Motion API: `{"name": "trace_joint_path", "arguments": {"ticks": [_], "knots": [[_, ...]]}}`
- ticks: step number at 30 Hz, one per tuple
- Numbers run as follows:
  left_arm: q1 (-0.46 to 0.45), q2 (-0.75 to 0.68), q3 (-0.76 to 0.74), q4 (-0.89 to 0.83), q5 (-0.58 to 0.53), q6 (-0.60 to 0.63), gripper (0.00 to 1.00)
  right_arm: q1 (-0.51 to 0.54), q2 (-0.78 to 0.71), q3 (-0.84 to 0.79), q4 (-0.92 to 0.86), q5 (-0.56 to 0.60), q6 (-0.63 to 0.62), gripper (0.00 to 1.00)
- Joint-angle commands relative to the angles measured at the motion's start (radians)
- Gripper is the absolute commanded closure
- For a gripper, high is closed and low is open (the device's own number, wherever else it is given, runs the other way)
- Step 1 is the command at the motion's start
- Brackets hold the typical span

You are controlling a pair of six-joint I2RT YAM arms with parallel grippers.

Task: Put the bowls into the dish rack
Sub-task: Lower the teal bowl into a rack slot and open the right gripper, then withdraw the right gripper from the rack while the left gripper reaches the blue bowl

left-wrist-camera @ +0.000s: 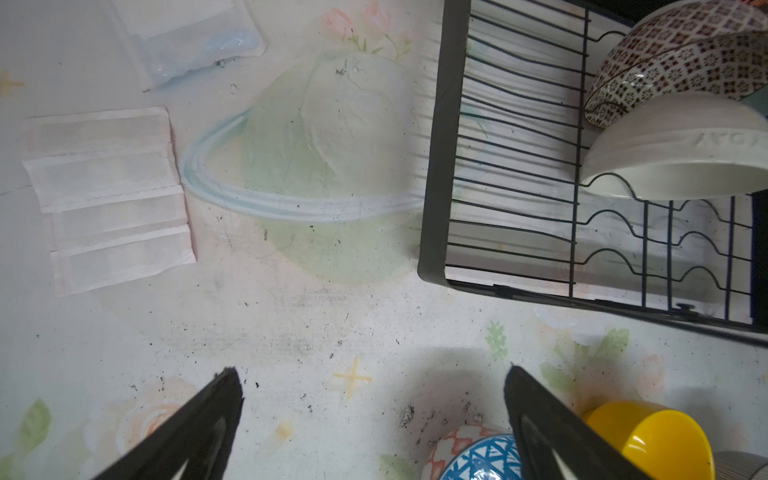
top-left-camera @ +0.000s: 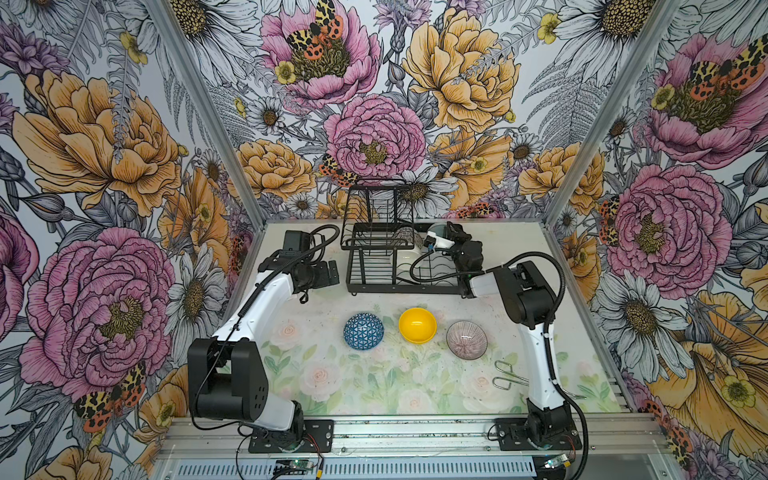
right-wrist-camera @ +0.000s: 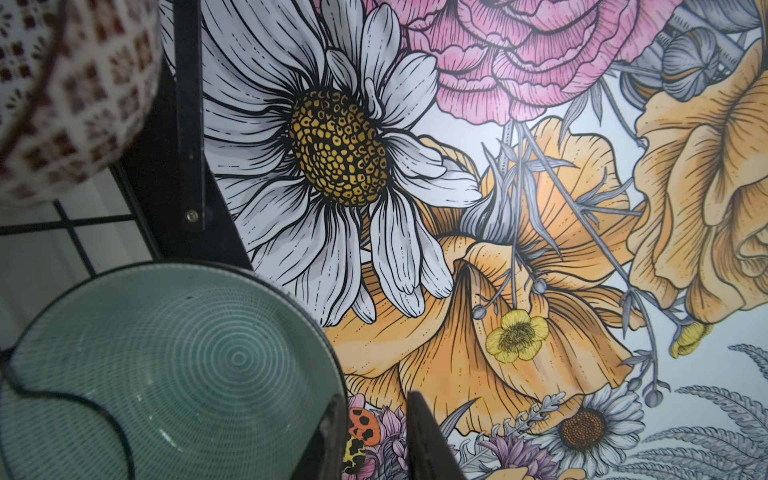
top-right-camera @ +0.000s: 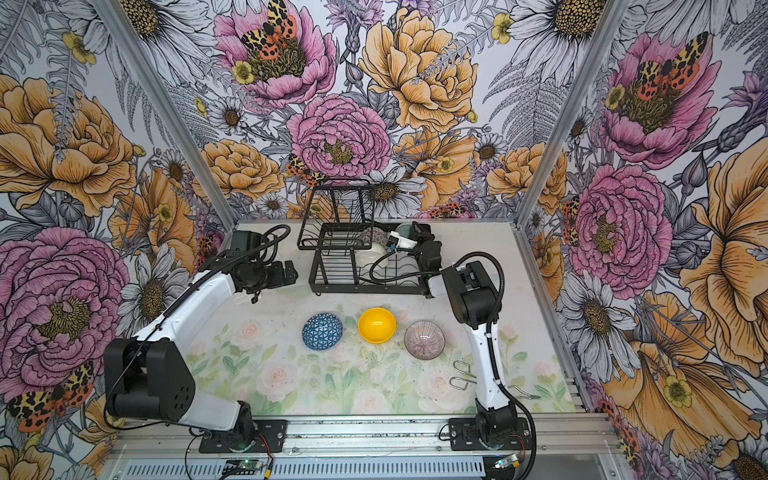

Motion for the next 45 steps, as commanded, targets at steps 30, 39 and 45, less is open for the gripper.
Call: {"name": "trace_joint_path", "arguments": {"ticks": [30, 39, 45], "knots": [[-0.053, -0.091, -0.095, 0.036, -0.006, -0.033, 0.01, 0.031, -0.363, -0.211, -0.010, 0.126, 0.198, 0.01], [-0.096, -0.096, -0.100, 0.033, -0.012, -0.055, 0.01, 0.064, -0.617, -0.186, -0.371, 0.321, 0.519, 0.01], [-0.120, -0.103, -0.126, 0.033, -0.018, -0.081, 0.01, 0.100, -0.814, -0.192, -0.739, 0.411, 0.776, 0.01]]}}
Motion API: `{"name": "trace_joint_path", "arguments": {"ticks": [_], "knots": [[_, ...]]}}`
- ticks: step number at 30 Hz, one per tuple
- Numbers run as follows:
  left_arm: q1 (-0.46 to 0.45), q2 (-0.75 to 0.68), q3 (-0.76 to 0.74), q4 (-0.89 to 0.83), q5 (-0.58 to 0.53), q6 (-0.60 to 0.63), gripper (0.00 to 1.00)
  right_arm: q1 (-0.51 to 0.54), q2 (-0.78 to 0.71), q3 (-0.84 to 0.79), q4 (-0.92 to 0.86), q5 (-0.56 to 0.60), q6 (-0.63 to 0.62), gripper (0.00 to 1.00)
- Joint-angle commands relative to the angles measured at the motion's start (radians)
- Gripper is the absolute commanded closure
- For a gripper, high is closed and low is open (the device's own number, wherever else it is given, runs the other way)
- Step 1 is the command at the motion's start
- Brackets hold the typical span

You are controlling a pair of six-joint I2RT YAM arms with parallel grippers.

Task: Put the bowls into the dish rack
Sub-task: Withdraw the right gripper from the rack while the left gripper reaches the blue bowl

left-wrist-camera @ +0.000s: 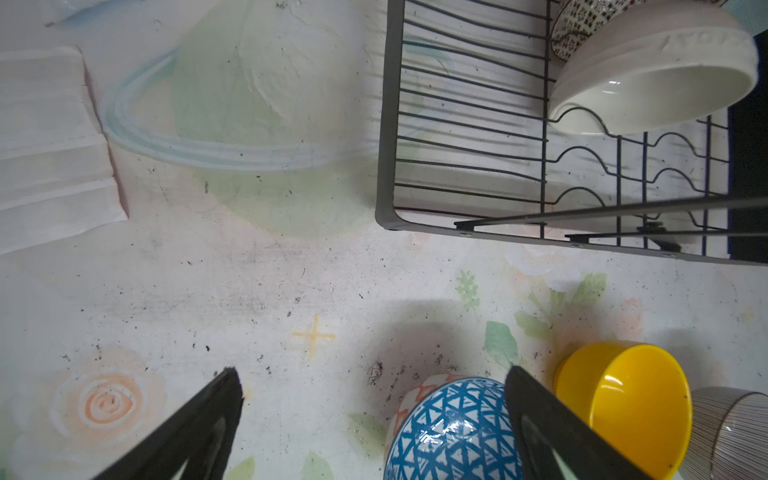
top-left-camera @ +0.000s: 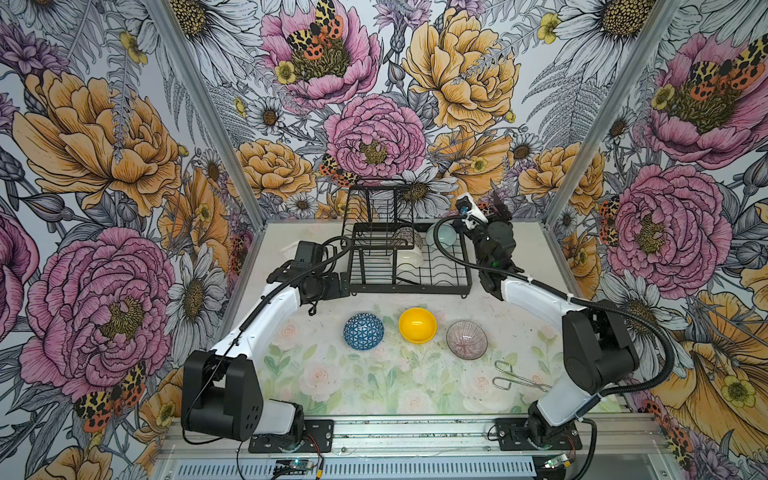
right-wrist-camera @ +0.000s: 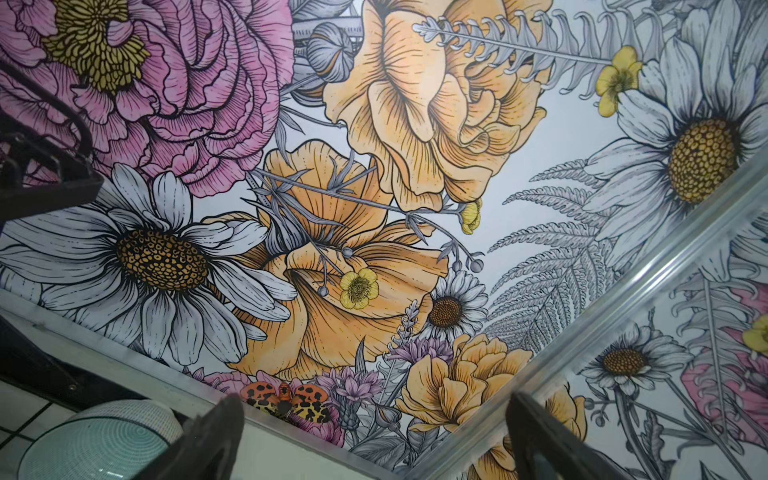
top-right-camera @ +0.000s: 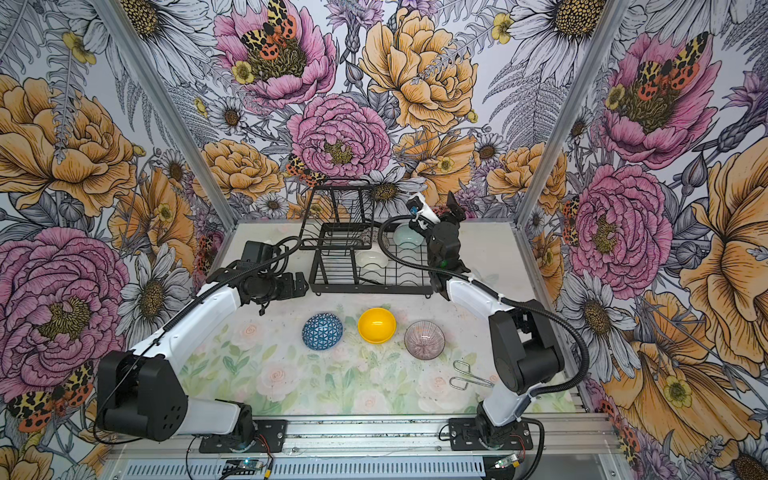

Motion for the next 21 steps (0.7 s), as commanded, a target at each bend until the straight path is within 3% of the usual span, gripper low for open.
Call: {"name": "trace_joint_path", "arguments": {"ticks": [1, 4, 11, 17, 21], "knots": [[-0.015, -0.024, -0.021, 0.026, -0.019, -0.032, 0.01, 0.016, -0.124, 0.028, -0.379, 0.074, 0.288, 0.00], [-0.029, -0.025, -0.032, 0.024, -0.021, -0.041, 0.01, 0.016, -0.208, 0.065, -0.671, -0.026, 0.476, 0.01], [-0.065, -0.048, -0.078, 0.025, -0.056, -0.088, 0.01, 0.022, -0.350, 0.066, -1.080, -0.226, 0.837, 0.01], [-0.163, -0.023, -0.090, 0.024, -0.084, -0.111, 0.03, 0.009, -0.243, 0.148, -1.376, -0.325, 1.009, 0.01], [-0.191, -0.013, -0.110, 0.023, -0.072, -0.135, 0.08, 0.001, -0.192, 0.158, -1.391, -0.353, 1.046, 0.00]]}}
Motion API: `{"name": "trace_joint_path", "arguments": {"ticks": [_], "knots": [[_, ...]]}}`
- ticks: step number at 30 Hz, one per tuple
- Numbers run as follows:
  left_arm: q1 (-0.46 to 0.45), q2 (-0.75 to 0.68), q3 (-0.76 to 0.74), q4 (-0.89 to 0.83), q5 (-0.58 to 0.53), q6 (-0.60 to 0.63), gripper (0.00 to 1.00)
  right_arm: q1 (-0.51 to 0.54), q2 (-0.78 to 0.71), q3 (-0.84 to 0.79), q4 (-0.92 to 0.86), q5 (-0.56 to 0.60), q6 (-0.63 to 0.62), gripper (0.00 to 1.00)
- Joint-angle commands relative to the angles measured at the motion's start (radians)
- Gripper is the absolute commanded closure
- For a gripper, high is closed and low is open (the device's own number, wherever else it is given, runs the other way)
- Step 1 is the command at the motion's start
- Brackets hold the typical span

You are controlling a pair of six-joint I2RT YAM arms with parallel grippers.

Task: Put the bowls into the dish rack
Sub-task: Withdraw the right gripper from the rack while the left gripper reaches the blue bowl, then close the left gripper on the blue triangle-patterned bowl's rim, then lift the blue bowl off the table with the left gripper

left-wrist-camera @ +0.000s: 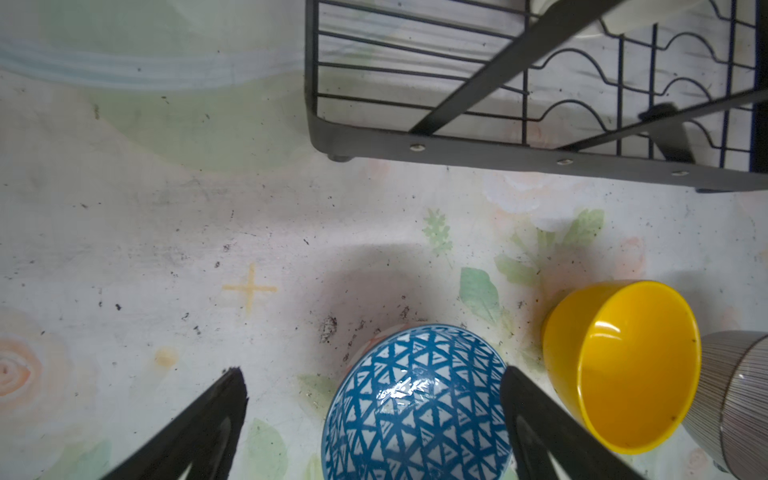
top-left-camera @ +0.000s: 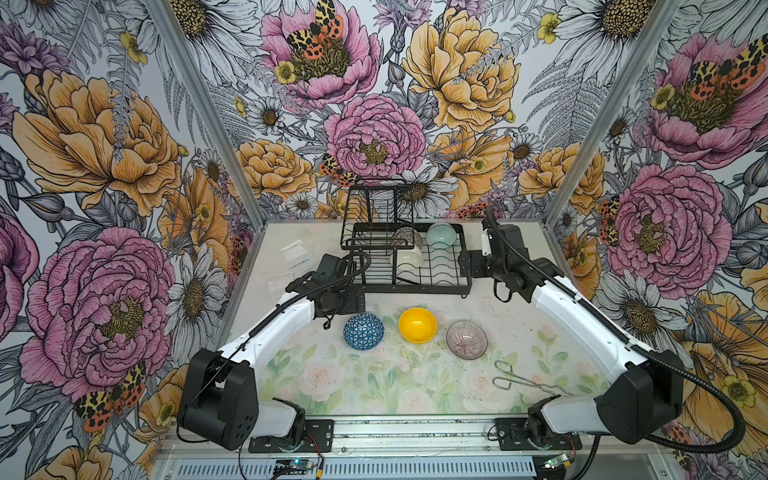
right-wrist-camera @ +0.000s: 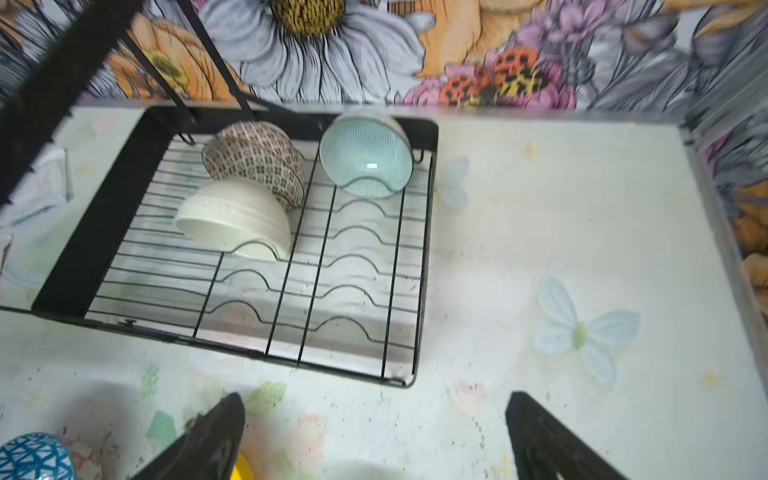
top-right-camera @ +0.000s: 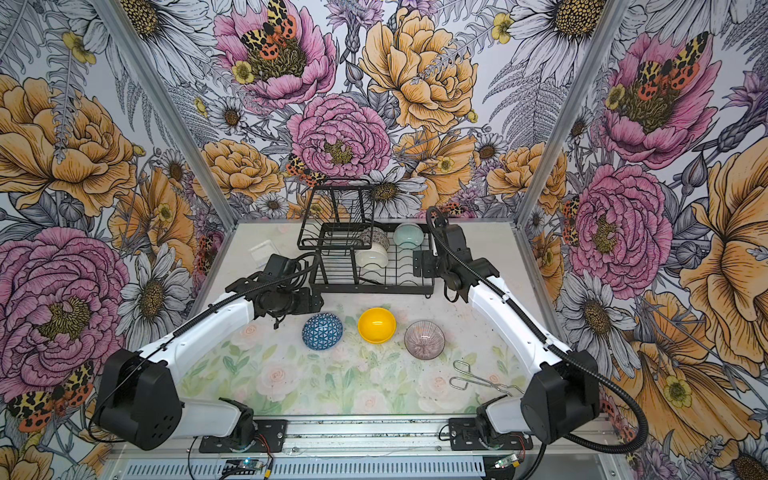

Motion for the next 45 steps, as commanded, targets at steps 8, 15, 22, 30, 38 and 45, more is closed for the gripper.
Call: {"name": "trace_joint_path", "arguments": {"ticks": [8, 15, 22, 30, 38, 45], "knots": [[-0.020, -0.034, -0.126, 0.015, 0.038, -0.106, 0.24, -0.029, 0.065, 0.066, -0.117, -0.097, 0.080, 0.01], [-0.054, -0.041, -0.168, 0.018, 0.038, -0.128, 0.48, -0.029, 0.062, 0.025, -0.115, -0.104, 0.098, 0.02], [-0.053, -0.027, -0.178, 0.022, 0.048, -0.124, 0.63, -0.030, 0.042, 0.014, -0.114, -0.093, 0.087, 0.02], [-0.050, -0.003, -0.189, 0.027, 0.044, -0.118, 0.77, -0.030, 0.039, 0.004, -0.114, -0.094, 0.086, 0.03], [-0.038, 0.010, -0.204, 0.048, 0.063, -0.121, 0.89, -0.029, 0.041, -0.006, -0.111, -0.092, 0.082, 0.03], [-0.034, 0.007, -0.183, 0.045, 0.059, -0.101, 1.00, -0.031, 0.037, -0.008, -0.109, -0.097, 0.068, 0.03]]}}
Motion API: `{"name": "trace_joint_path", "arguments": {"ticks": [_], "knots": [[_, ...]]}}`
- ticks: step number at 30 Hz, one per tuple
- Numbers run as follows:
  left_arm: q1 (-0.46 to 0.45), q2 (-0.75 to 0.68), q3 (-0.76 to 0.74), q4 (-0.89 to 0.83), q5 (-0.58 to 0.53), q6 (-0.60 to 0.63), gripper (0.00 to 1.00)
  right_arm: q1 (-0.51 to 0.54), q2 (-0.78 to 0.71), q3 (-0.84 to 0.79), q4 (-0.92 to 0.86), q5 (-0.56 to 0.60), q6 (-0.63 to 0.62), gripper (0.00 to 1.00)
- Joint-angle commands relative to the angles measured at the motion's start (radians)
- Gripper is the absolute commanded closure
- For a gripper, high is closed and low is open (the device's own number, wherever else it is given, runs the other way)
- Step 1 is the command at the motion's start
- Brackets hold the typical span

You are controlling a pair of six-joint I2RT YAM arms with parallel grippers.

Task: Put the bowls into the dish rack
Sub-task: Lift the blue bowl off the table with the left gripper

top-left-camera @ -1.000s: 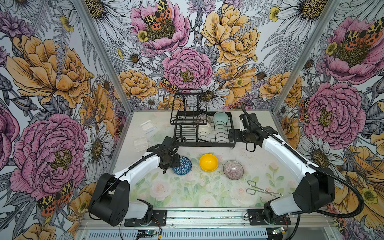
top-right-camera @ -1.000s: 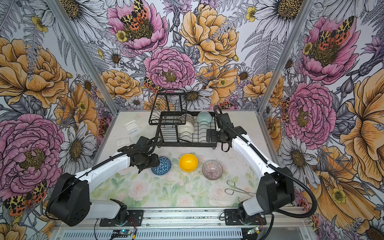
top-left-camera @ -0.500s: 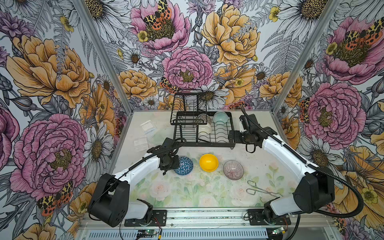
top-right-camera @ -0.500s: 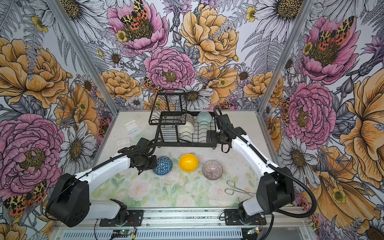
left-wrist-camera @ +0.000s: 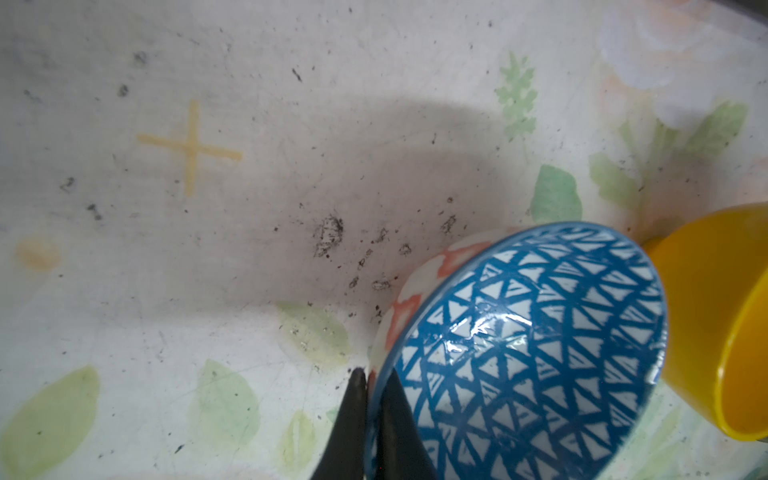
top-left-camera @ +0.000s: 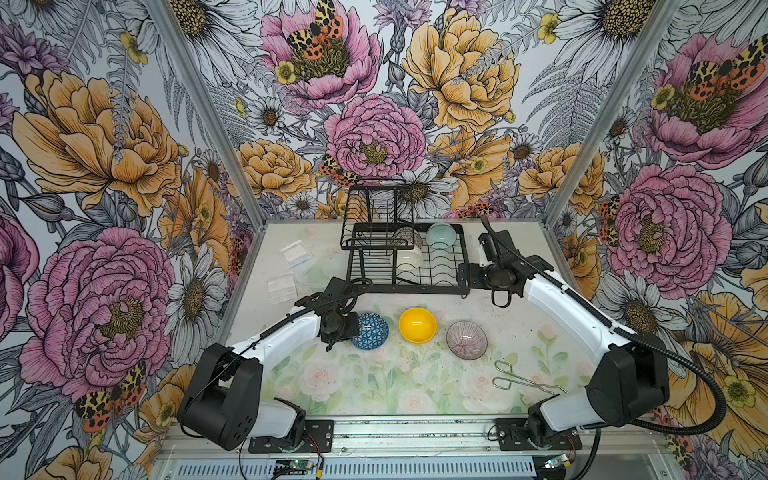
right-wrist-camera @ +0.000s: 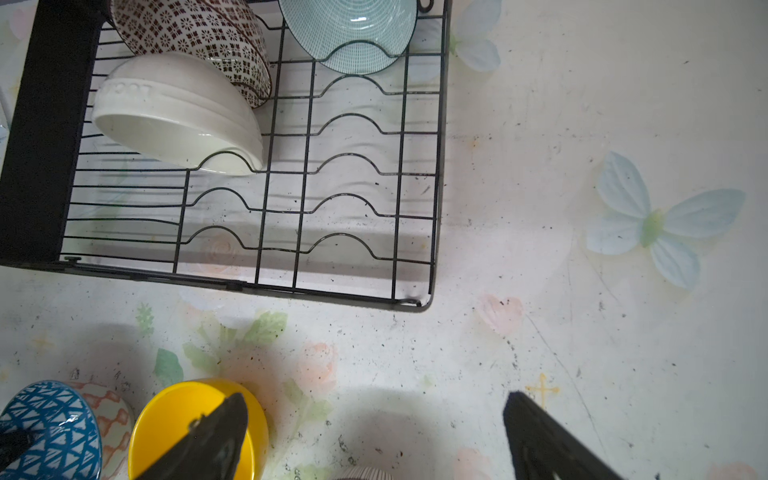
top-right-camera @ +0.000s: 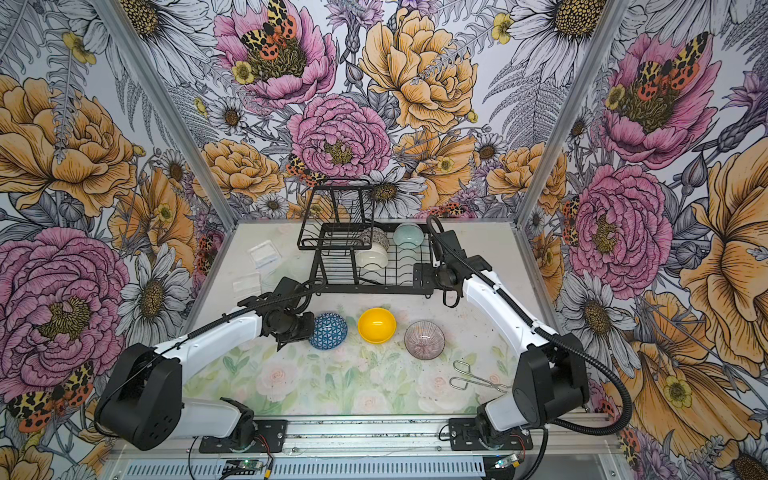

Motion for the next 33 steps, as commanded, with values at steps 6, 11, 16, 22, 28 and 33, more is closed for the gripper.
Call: {"name": "trace_joint_path", "arguments": {"ticks": [6, 11, 16, 22, 28, 33], "knots": [[0.004, -0.063, 0.079, -0.053, -0.043, 0.039, 1.00, -0.010, -0.027, 0.017, 0.011, -0.077, -0.057, 0.02], [-0.004, -0.133, 0.174, -0.097, -0.058, 0.078, 1.00, -0.006, -0.050, 0.032, 0.045, -0.228, -0.090, 0.02], [-0.017, -0.134, 0.276, -0.112, -0.040, 0.079, 1.00, 0.020, -0.091, 0.032, 0.097, -0.328, -0.092, 0.03], [-0.038, -0.103, 0.362, -0.114, -0.011, 0.098, 1.00, 0.036, -0.129, -0.003, 0.198, -0.415, -0.010, 0.06], [-0.064, -0.054, 0.427, -0.111, -0.005, 0.115, 1.00, 0.080, -0.112, -0.042, 0.328, -0.473, 0.090, 0.15], [-0.097, 0.008, 0.469, -0.110, -0.006, 0.132, 1.00, 0.116, -0.066, -0.018, 0.334, -0.466, 0.108, 0.23]]}}
